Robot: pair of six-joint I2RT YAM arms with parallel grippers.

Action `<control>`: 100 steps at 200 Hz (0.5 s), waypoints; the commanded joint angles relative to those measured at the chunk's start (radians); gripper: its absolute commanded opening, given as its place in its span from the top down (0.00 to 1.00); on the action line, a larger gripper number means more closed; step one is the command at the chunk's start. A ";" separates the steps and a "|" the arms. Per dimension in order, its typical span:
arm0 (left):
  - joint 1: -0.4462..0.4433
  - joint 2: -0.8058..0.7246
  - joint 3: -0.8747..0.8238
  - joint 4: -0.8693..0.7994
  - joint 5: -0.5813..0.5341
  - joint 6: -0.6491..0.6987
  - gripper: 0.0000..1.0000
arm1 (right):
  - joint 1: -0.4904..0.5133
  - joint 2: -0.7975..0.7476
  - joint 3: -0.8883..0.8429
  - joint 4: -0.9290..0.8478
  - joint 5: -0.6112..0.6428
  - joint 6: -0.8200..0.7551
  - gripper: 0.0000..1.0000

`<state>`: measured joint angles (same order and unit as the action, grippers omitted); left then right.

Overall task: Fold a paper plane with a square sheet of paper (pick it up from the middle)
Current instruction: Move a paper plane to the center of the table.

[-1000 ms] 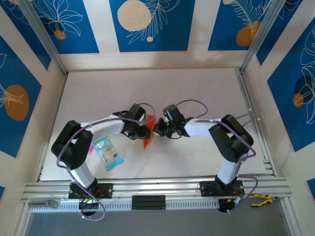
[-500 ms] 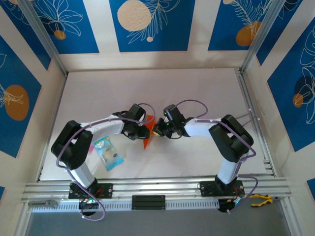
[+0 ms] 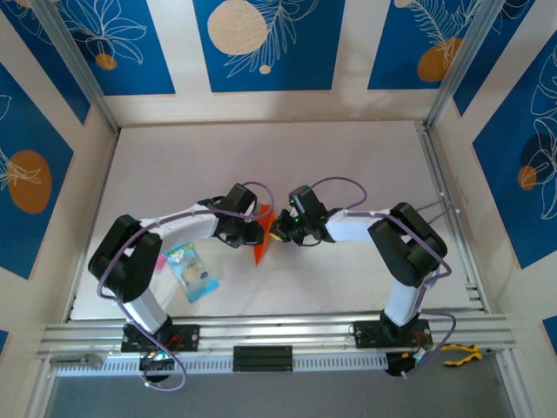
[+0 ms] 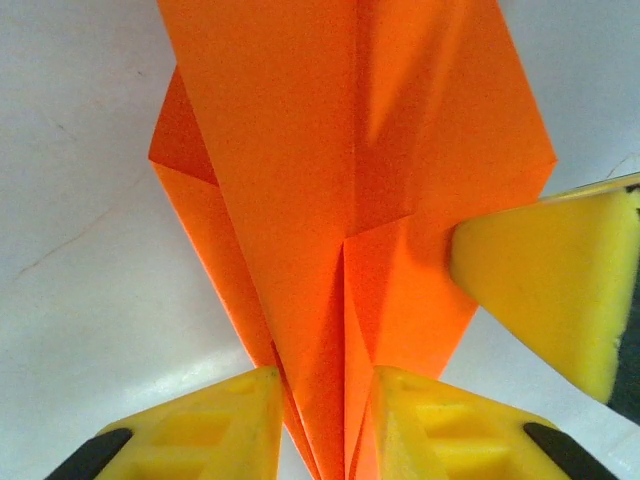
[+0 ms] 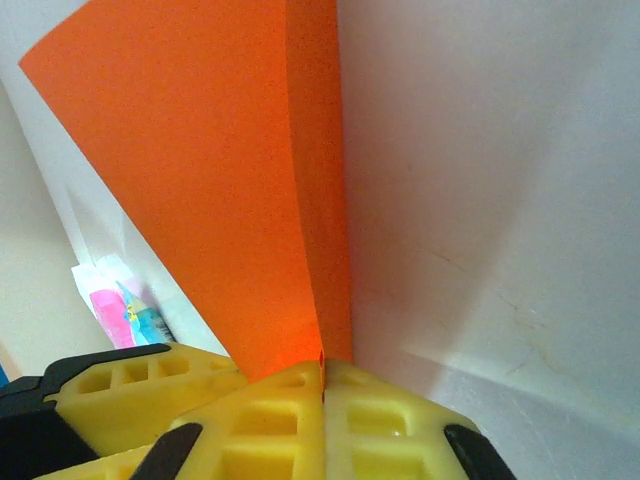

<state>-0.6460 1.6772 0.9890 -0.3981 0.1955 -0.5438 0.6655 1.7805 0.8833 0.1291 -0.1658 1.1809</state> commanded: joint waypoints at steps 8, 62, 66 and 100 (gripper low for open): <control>-0.008 0.007 -0.007 0.015 0.040 0.002 0.71 | 0.001 0.012 -0.009 0.006 -0.026 0.010 0.98; -0.007 0.019 -0.008 0.024 0.056 0.000 0.70 | 0.000 0.010 -0.010 0.006 -0.027 0.010 0.98; -0.008 0.019 -0.007 0.024 0.056 -0.001 0.70 | 0.000 0.011 -0.010 0.006 -0.026 0.010 0.98; -0.007 0.027 -0.007 0.019 0.053 -0.005 0.69 | -0.001 0.011 -0.009 0.004 -0.026 0.010 0.98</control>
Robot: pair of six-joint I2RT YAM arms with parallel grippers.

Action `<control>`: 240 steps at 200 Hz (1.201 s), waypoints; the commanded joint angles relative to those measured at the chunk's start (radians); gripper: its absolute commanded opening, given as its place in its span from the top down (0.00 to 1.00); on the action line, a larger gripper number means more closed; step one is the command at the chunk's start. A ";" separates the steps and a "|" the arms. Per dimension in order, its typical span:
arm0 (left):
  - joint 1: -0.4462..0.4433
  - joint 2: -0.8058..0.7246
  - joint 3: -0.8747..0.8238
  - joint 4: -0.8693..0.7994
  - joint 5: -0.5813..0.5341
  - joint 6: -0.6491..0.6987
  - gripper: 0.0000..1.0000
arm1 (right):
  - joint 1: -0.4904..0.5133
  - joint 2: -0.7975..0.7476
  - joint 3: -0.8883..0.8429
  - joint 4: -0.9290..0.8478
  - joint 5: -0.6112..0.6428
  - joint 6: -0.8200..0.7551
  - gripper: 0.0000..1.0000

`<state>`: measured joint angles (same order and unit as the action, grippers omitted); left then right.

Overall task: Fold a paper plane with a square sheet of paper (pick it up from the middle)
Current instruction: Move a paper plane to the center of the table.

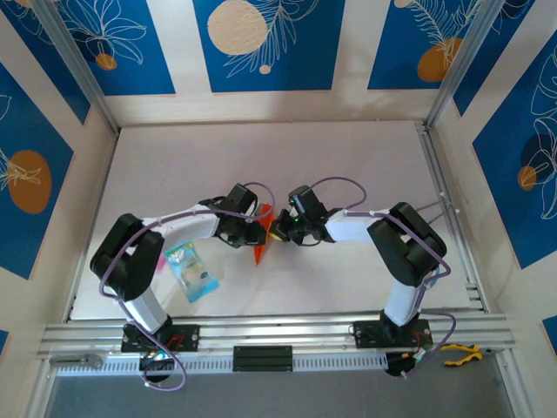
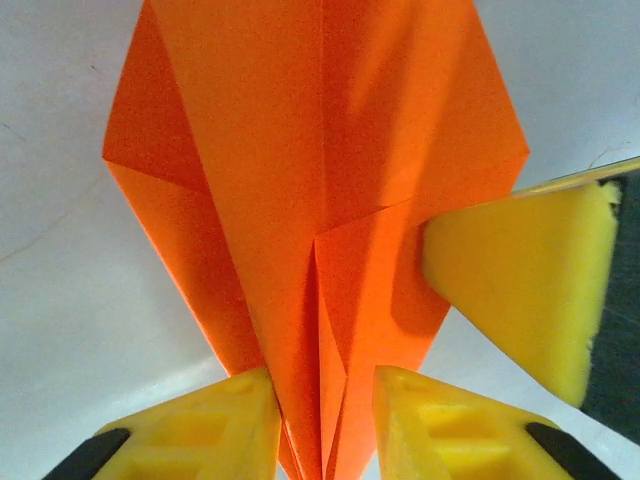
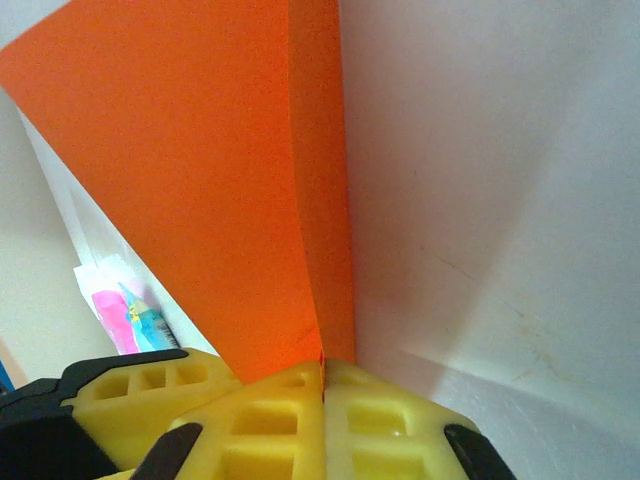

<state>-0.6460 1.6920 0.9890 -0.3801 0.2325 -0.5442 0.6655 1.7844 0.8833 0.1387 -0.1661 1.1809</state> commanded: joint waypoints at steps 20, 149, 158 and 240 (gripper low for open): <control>-0.008 0.015 -0.005 -0.002 0.011 -0.003 0.69 | -0.001 0.005 -0.011 -0.006 -0.026 0.008 0.98; -0.008 0.053 0.003 0.011 0.037 0.002 0.79 | -0.004 0.001 -0.016 -0.008 -0.026 0.008 0.98; -0.007 0.058 0.005 0.011 0.042 0.002 0.78 | -0.004 0.000 -0.018 -0.008 -0.027 0.008 0.98; -0.009 0.071 0.000 0.038 0.084 0.002 0.79 | -0.004 0.002 -0.032 0.007 -0.024 0.016 0.98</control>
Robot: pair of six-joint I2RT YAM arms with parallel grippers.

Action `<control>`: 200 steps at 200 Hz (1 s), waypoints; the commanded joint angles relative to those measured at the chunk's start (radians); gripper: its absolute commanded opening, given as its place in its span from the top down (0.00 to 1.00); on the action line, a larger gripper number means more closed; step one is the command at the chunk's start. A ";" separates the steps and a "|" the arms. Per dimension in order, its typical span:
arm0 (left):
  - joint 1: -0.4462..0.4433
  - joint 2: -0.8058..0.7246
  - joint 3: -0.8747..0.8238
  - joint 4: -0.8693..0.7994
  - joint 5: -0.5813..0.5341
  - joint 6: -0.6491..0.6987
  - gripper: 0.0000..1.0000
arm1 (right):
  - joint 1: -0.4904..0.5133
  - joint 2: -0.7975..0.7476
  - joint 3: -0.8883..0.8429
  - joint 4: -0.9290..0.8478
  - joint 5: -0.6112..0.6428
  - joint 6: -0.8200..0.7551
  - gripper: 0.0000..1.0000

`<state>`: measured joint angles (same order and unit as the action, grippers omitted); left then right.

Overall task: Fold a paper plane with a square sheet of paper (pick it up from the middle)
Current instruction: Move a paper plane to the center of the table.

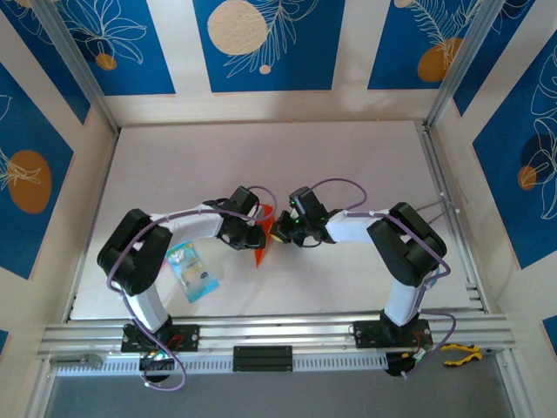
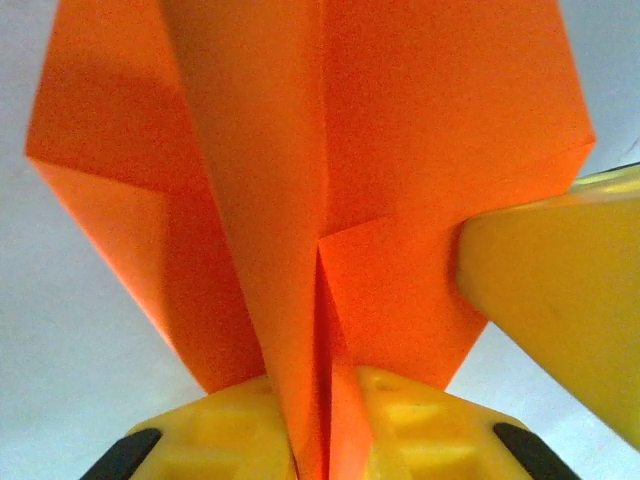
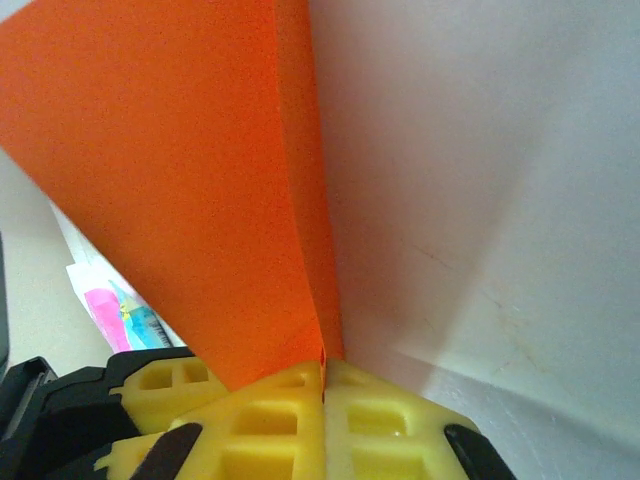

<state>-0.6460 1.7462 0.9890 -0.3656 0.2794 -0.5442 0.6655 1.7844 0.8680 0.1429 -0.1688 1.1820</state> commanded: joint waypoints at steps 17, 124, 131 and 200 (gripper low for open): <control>-0.008 0.022 -0.001 0.025 0.040 -0.003 0.80 | -0.002 0.002 -0.020 0.008 -0.021 0.015 0.98; -0.008 -0.056 -0.022 0.017 -0.095 -0.022 0.96 | -0.010 -0.057 -0.054 0.004 -0.001 -0.008 0.88; -0.008 -0.067 -0.018 0.006 -0.122 -0.022 0.96 | -0.014 -0.076 -0.059 -0.011 0.010 -0.014 0.86; -0.007 0.041 0.117 -0.142 -0.243 -0.018 0.98 | -0.053 -0.250 -0.181 -0.082 0.078 -0.028 0.78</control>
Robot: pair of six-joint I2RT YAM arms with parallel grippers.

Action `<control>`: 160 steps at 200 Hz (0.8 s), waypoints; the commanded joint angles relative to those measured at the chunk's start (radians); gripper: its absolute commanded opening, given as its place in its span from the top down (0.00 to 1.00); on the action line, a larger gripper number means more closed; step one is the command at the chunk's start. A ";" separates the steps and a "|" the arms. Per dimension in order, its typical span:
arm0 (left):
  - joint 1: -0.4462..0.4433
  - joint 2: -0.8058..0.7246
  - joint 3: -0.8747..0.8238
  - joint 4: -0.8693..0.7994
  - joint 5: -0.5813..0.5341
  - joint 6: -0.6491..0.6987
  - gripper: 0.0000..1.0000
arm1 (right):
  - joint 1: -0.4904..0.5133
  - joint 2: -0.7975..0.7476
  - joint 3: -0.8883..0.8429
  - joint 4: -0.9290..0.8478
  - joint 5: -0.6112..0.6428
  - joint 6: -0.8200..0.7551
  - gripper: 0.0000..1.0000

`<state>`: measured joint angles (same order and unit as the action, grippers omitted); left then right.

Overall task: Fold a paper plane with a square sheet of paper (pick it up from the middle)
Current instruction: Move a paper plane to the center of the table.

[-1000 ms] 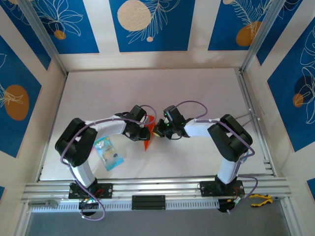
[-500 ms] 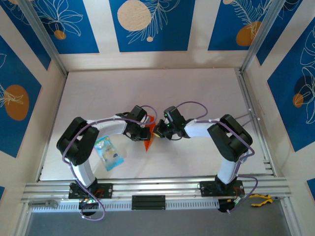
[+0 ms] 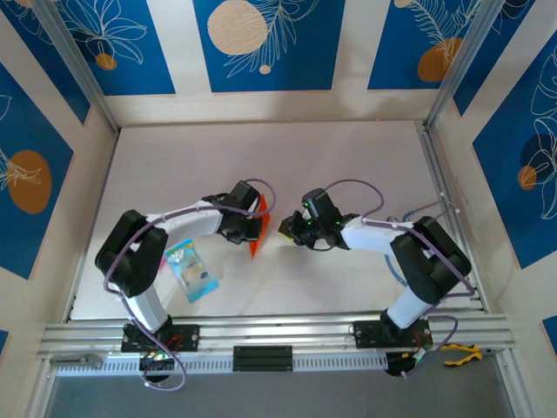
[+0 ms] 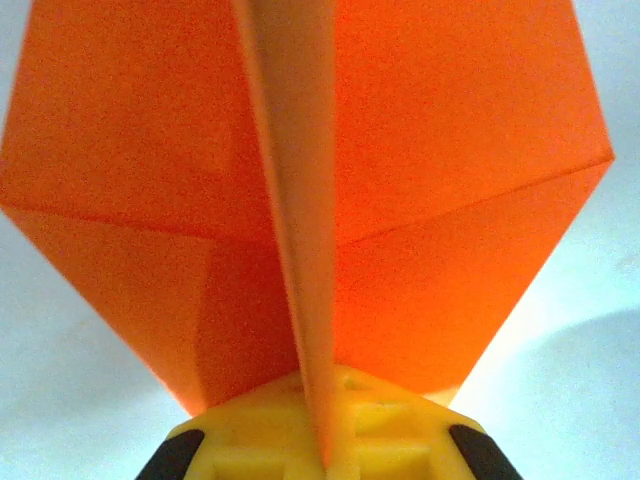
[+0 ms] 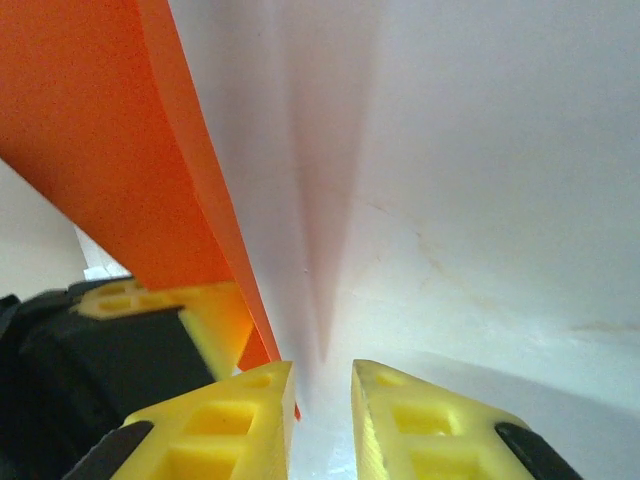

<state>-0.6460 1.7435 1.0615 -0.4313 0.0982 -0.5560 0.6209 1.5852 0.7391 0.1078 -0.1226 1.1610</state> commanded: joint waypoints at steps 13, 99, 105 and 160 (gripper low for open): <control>-0.008 0.061 0.057 -0.086 -0.072 -0.006 0.97 | -0.011 -0.079 -0.077 -0.047 0.042 0.000 0.78; -0.017 0.131 0.114 -0.129 -0.075 -0.012 0.93 | -0.018 -0.149 -0.121 -0.066 0.063 0.005 0.77; -0.018 0.133 0.118 -0.131 -0.075 -0.013 0.92 | -0.018 -0.148 -0.121 -0.063 0.063 0.005 0.77; -0.033 0.168 0.149 -0.165 -0.094 -0.018 0.87 | -0.020 -0.132 -0.144 -0.028 0.046 0.011 0.77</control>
<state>-0.6624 1.8740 1.1919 -0.5468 0.0296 -0.5686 0.6071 1.4548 0.6197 0.0681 -0.0746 1.1622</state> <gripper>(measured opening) 0.133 0.232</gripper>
